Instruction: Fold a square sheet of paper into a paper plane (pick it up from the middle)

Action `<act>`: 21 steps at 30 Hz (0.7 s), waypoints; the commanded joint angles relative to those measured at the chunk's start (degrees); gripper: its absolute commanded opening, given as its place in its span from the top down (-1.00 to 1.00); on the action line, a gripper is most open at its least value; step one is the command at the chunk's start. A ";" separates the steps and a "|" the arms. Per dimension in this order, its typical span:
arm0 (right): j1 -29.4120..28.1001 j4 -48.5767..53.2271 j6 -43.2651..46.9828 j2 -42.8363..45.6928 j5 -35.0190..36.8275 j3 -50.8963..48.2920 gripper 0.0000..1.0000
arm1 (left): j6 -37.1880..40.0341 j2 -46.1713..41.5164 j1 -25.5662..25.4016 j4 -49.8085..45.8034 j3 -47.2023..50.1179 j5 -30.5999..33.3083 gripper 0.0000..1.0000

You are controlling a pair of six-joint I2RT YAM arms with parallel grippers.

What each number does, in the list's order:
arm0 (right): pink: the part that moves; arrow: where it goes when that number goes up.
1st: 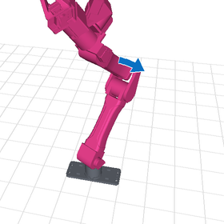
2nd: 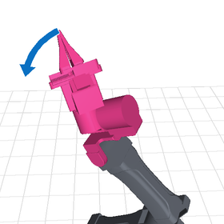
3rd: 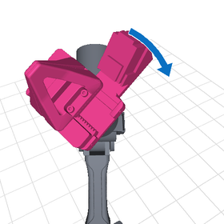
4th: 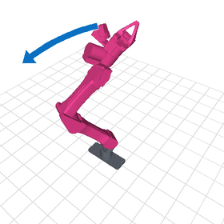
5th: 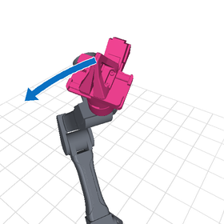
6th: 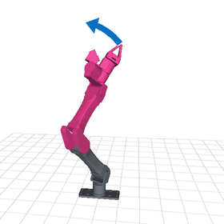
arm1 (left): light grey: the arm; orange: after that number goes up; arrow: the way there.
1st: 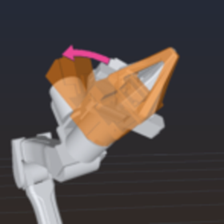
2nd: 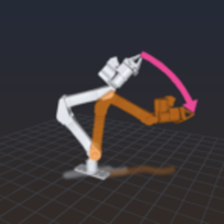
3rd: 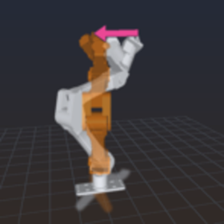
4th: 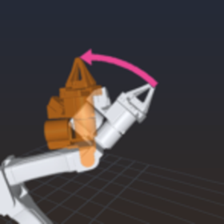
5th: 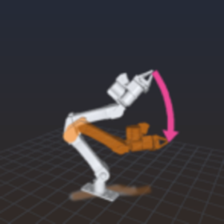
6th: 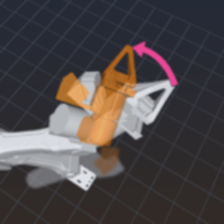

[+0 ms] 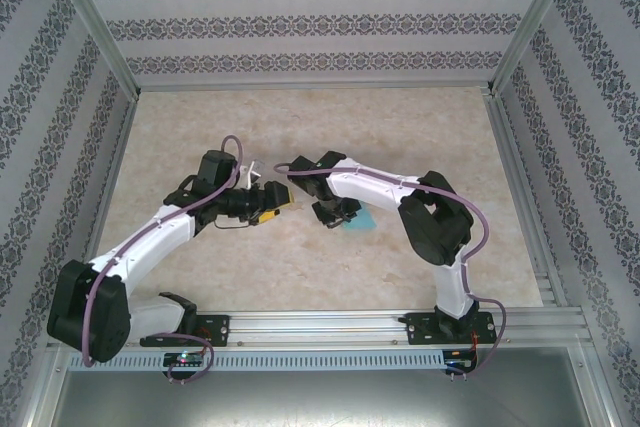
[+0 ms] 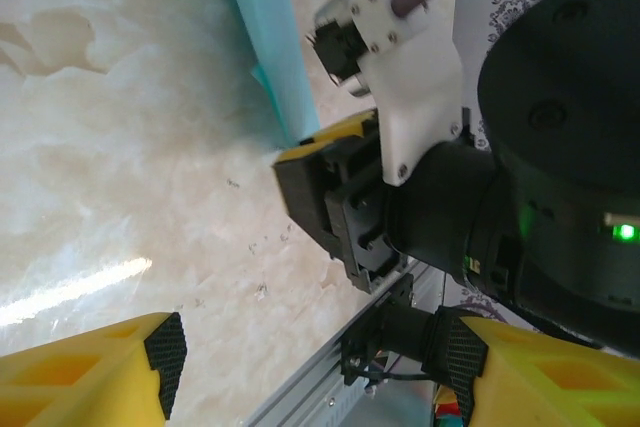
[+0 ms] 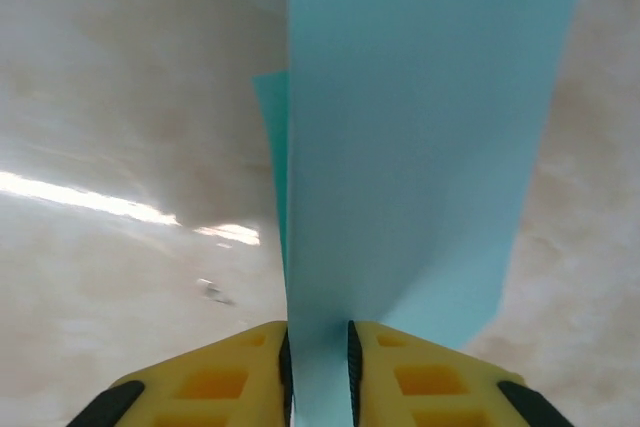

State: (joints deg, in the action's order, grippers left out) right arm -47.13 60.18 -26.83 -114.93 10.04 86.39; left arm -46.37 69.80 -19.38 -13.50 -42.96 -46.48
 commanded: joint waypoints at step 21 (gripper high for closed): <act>9.24 -28.04 -3.57 21.13 -21.41 -23.77 0.06 | 4.23 10.56 -0.59 0.45 -7.34 1.41 -0.24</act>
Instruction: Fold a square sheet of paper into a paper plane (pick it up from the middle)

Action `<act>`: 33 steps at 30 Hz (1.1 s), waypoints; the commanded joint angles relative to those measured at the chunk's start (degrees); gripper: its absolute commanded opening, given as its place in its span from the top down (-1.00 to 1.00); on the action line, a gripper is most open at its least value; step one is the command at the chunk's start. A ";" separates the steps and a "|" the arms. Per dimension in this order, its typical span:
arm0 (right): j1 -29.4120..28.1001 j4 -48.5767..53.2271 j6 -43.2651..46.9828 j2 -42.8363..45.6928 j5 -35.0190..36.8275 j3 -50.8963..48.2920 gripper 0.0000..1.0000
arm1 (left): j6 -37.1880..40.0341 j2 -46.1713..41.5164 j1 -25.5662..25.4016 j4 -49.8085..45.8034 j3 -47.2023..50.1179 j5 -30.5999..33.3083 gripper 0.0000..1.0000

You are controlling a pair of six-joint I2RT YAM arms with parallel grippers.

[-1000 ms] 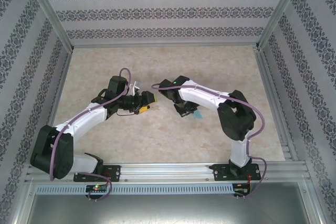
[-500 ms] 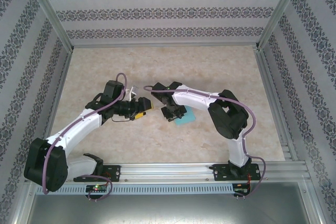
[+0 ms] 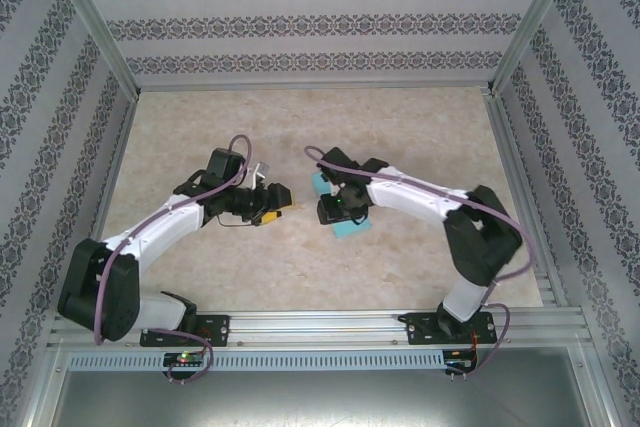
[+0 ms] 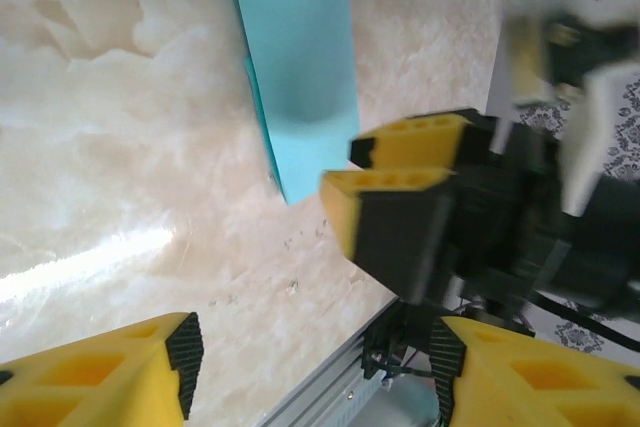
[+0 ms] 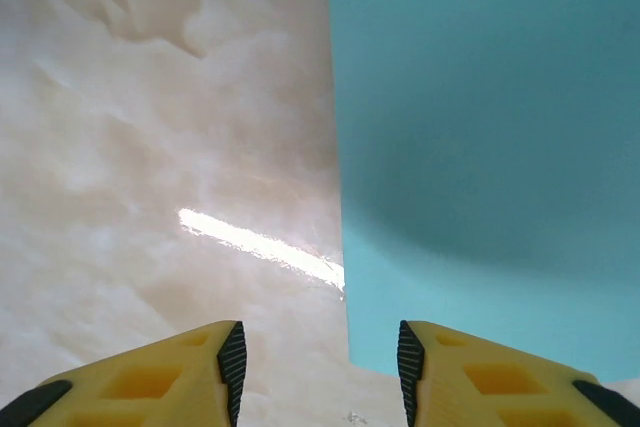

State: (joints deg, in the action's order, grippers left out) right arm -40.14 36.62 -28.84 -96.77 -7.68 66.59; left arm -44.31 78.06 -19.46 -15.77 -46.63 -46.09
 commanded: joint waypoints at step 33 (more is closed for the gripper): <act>20.48 -17.35 -2.25 6.57 -19.57 -19.95 -0.04 | 16.16 41.21 -11.47 -8.77 -33.69 9.04 0.55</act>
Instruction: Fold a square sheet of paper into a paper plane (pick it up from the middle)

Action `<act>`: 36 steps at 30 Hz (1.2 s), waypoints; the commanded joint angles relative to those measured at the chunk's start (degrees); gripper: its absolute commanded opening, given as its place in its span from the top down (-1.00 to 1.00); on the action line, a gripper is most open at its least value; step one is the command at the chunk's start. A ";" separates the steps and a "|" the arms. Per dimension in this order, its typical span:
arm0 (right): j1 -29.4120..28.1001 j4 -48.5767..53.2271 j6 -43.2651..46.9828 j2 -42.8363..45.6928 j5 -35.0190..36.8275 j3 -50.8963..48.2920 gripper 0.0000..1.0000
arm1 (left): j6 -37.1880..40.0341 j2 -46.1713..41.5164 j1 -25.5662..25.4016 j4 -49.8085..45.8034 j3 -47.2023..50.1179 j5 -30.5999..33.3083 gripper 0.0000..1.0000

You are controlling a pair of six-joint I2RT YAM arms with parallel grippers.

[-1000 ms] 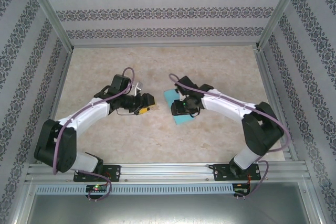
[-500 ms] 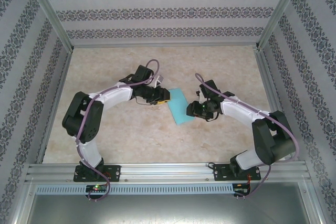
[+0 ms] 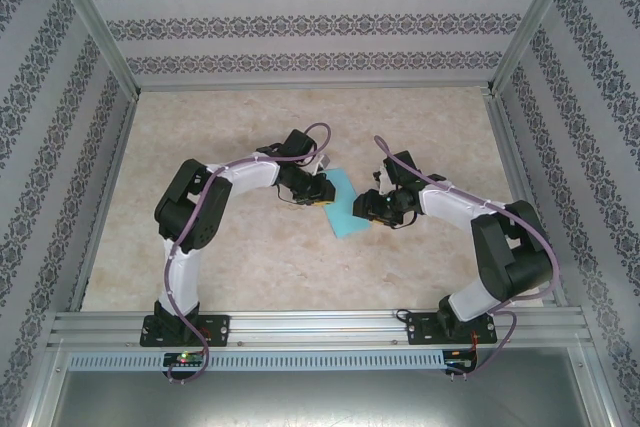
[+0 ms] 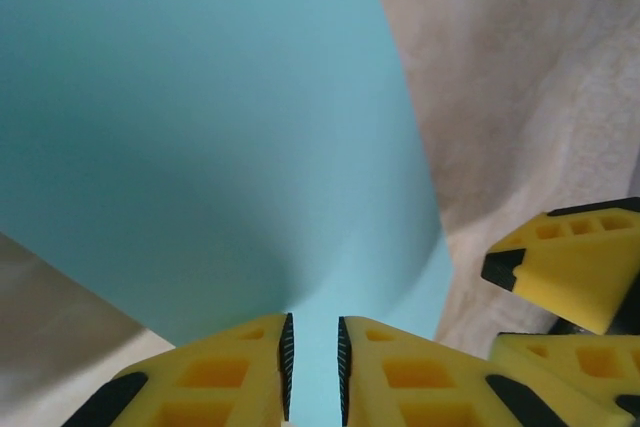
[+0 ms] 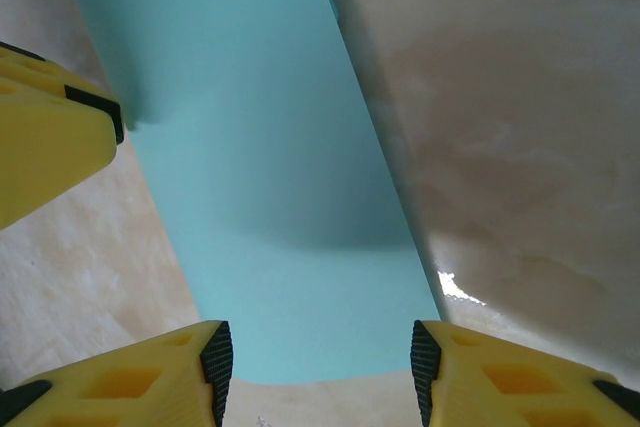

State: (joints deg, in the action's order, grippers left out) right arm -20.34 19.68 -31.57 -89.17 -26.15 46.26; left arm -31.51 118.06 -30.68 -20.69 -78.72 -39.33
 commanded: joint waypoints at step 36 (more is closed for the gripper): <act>0.09 5.16 6.17 -9.97 0.03 9.66 -0.05 | 5.82 4.21 -0.26 -5.68 -0.89 2.86 0.57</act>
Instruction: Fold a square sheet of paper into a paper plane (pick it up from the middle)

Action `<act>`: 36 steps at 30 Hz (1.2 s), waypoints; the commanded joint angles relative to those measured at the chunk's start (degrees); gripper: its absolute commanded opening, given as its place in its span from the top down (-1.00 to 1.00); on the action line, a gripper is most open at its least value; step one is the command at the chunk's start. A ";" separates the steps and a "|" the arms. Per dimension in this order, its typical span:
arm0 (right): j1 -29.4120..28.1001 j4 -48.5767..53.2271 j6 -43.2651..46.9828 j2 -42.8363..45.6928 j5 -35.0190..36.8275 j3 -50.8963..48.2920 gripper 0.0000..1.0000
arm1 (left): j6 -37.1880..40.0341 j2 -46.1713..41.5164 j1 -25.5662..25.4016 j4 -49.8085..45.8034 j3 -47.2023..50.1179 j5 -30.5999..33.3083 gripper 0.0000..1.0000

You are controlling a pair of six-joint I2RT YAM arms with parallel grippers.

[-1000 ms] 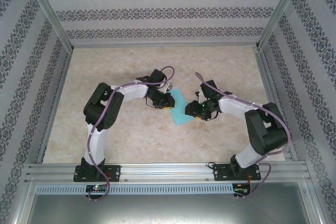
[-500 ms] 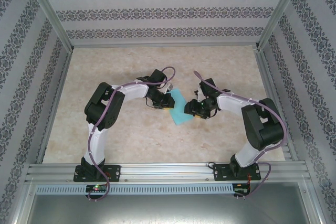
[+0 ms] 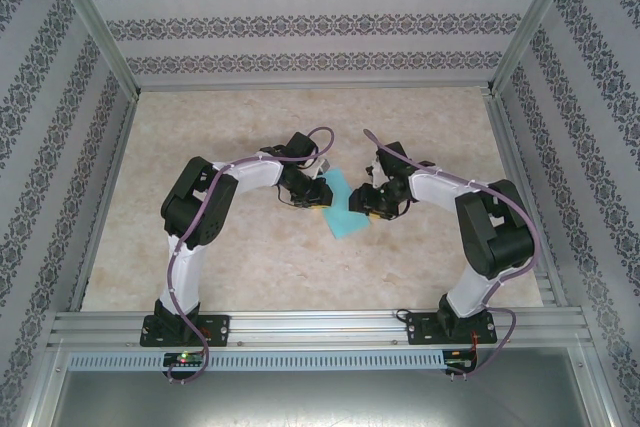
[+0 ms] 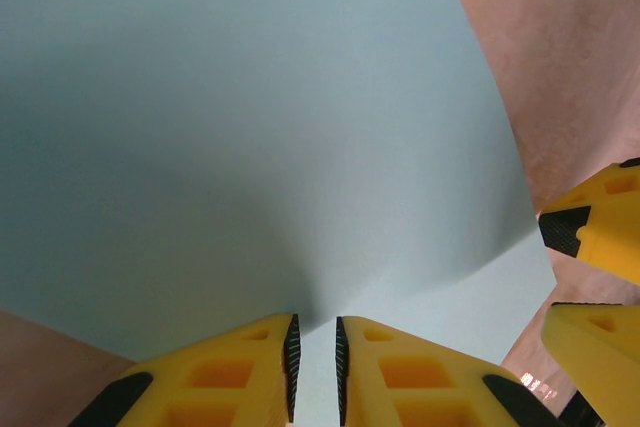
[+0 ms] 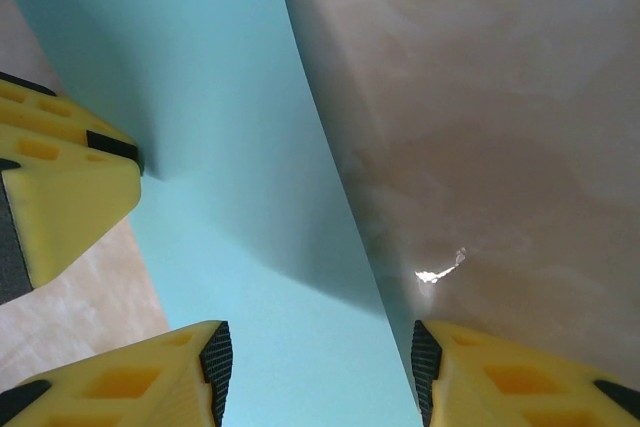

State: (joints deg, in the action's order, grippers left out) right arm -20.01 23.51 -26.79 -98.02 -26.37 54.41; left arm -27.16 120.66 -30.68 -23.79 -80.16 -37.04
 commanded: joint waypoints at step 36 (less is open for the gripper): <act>4.44 -15.03 -11.60 11.43 -19.32 -12.66 0.08 | 2.46 2.46 -0.26 -3.37 0.44 0.38 0.55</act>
State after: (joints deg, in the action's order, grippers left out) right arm -16.19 10.20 -37.56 -88.03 -43.53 42.52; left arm -26.57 120.86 -30.65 -23.79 -80.16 -37.47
